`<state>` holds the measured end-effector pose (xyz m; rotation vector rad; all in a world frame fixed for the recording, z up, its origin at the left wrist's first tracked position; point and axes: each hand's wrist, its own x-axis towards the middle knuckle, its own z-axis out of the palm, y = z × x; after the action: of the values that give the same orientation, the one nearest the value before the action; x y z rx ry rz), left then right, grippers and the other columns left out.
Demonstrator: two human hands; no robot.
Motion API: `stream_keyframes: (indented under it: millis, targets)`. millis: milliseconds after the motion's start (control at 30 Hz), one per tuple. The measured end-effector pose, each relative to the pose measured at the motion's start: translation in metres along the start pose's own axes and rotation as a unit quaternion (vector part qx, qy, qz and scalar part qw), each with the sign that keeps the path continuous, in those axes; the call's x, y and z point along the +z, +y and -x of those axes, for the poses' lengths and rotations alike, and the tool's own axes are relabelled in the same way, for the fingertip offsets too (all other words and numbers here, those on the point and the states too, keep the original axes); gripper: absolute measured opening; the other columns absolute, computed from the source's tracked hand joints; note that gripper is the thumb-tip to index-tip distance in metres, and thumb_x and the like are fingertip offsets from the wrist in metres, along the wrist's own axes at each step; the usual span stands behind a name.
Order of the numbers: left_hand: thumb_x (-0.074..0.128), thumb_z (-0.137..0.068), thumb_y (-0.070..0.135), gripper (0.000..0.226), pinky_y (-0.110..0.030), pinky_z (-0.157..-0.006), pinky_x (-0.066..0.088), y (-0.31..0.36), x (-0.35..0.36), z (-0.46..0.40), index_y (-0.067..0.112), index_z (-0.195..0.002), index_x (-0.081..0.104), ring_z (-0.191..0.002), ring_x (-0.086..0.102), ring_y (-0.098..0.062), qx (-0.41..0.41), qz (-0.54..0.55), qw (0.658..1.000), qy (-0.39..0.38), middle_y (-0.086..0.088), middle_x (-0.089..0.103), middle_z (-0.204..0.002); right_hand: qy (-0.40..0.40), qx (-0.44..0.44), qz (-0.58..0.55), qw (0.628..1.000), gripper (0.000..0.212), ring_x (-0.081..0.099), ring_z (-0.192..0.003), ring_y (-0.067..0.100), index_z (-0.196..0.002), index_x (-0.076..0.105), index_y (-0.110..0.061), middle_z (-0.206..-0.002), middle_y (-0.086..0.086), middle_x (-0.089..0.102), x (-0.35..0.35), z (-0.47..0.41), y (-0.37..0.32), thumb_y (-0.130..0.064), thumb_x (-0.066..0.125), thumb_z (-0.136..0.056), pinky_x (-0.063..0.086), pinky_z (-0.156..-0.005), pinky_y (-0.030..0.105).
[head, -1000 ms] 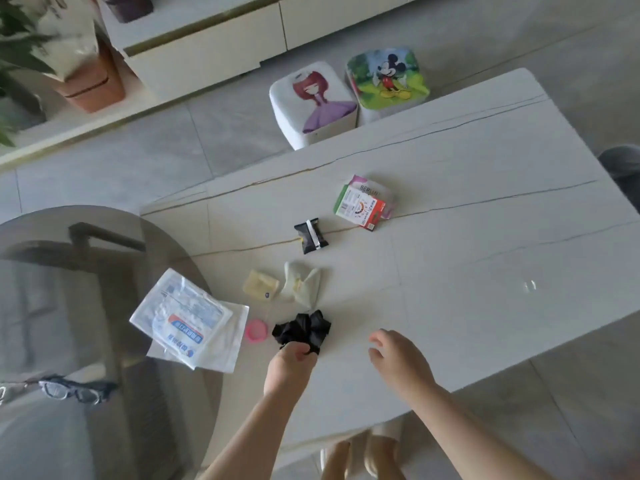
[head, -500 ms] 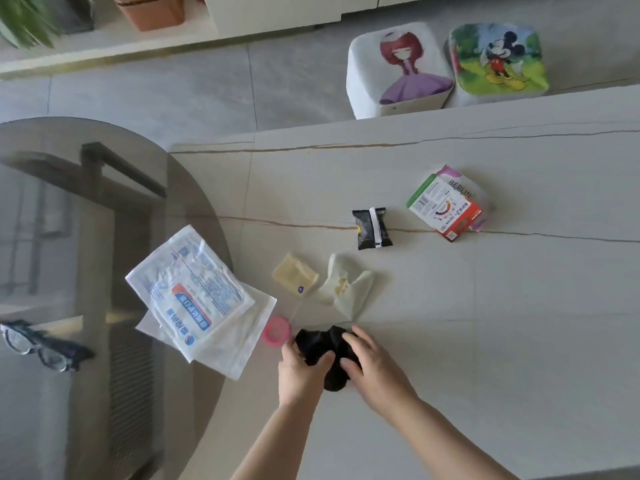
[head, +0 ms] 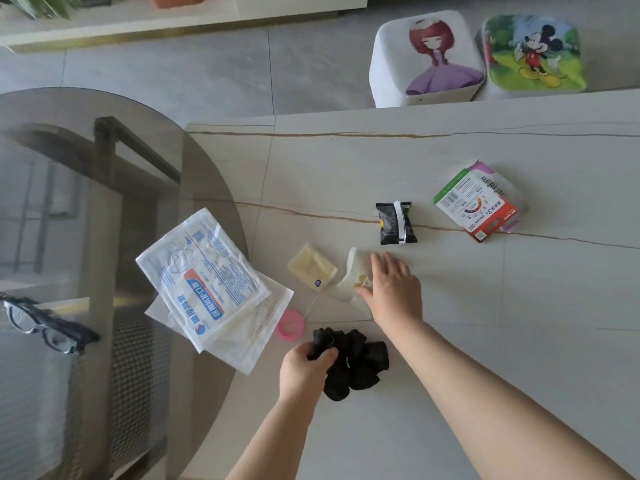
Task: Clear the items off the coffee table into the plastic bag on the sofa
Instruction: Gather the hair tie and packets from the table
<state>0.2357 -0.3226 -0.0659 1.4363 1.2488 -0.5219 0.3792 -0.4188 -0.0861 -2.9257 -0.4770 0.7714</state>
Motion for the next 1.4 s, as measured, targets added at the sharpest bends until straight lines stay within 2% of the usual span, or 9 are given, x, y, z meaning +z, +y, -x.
stream_keyframes:
  millis: [267,400,567,667,733,867,1200,1333,1400]
  targets:
    - [0.066,-0.084,0.015,0.006,-0.024,-0.060,0.043,0.019,0.005,-0.003,0.015,-0.078,0.066,-0.061,0.055,-0.013,0.025,0.019,0.999,-0.013,0.004,0.060,-0.065,0.011,0.068,-0.081,0.994,0.043,0.049,-0.108,0.029,-0.101,0.054,-0.007,-0.110,0.008,0.058,-0.023,0.003,0.005,-0.046,0.058,-0.083,0.036,-0.087,0.036]
    - [0.066,-0.084,0.016,0.007,-0.030,-0.066,0.046,0.032,0.009,-0.009,0.010,-0.080,0.067,-0.067,0.056,-0.018,0.027,0.052,0.998,-0.030,-0.002,0.060,-0.069,0.084,0.095,-0.224,0.966,0.043,0.033,-0.130,0.028,-0.112,0.056,0.000,-0.133,0.011,0.047,-0.050,-0.036,0.001,-0.036,0.055,-0.087,0.033,-0.103,0.039]
    - [0.065,-0.085,0.015,0.007,-0.038,-0.079,0.053,0.033,0.018,-0.020,0.018,-0.081,0.069,-0.074,0.061,-0.021,0.044,0.048,0.997,-0.048,-0.004,0.065,-0.077,0.045,0.094,-0.196,0.975,0.038,0.024,-0.137,0.032,-0.117,0.056,-0.001,-0.147,0.019,0.027,-0.036,-0.079,0.018,-0.028,0.049,-0.091,0.027,-0.111,0.039]
    - [0.065,-0.086,0.015,0.008,-0.038,-0.080,0.053,0.026,0.022,-0.020,0.020,-0.080,0.068,-0.074,0.060,-0.020,0.041,0.025,0.998,-0.046,-0.001,0.064,-0.075,0.044,0.096,-0.220,0.970,0.025,0.043,-0.119,0.033,-0.103,0.060,0.001,-0.134,0.020,0.040,-0.018,-0.056,0.038,-0.020,0.052,-0.092,0.036,-0.094,0.032]
    - [0.064,-0.086,0.014,0.014,-0.035,-0.076,0.051,0.023,0.024,-0.015,0.024,-0.076,0.065,-0.073,0.059,-0.019,0.038,0.013,0.998,-0.042,0.001,0.062,-0.073,0.052,0.115,-0.285,0.950,0.016,0.051,-0.091,0.030,-0.079,0.054,-0.004,-0.100,0.014,0.056,-0.010,-0.031,0.052,-0.015,0.053,-0.091,0.032,-0.067,0.032]
    - [0.063,-0.087,0.013,0.014,-0.031,-0.074,0.048,0.024,0.029,0.001,0.024,-0.078,0.065,-0.076,0.060,-0.019,0.027,-0.011,0.998,-0.052,0.001,0.065,-0.076,0.021,0.188,-0.360,0.914,0.028,0.037,-0.056,0.017,-0.065,0.044,-0.009,-0.058,0.002,0.043,-0.017,0.016,0.078,-0.018,0.057,-0.088,0.023,-0.047,0.026]
    - [0.059,-0.090,0.019,0.012,-0.042,-0.086,0.052,0.059,0.056,-0.006,0.022,-0.078,0.057,-0.080,0.061,-0.024,0.059,-0.024,0.998,-0.021,0.000,0.063,-0.078,0.077,0.149,-0.429,0.887,0.022,0.060,-0.079,0.021,-0.090,0.065,-0.002,-0.093,0.008,0.067,-0.055,-0.037,0.064,-0.022,0.057,-0.086,0.047,-0.067,0.030]
    - [0.064,-0.087,0.012,0.013,-0.043,-0.086,0.056,0.053,0.064,-0.022,0.021,-0.080,0.057,-0.087,0.067,-0.029,0.037,-0.024,0.998,-0.052,-0.006,0.066,-0.084,0.080,0.103,-0.309,0.942,0.013,0.037,-0.128,0.033,-0.081,0.061,-0.015,-0.138,0.017,0.040,-0.038,-0.068,0.054,-0.028,0.064,-0.081,0.040,-0.099,0.035]
    - [0.064,-0.087,0.008,0.009,-0.040,-0.081,0.058,0.047,0.066,-0.025,0.015,-0.087,0.059,-0.088,0.069,-0.030,0.017,-0.001,0.997,-0.079,-0.008,0.068,-0.086,0.056,0.060,-0.245,0.966,0.017,0.027,-0.134,0.030,-0.077,0.049,-0.018,-0.151,0.012,0.025,-0.025,-0.065,0.054,-0.025,0.063,-0.084,0.037,-0.098,0.034]
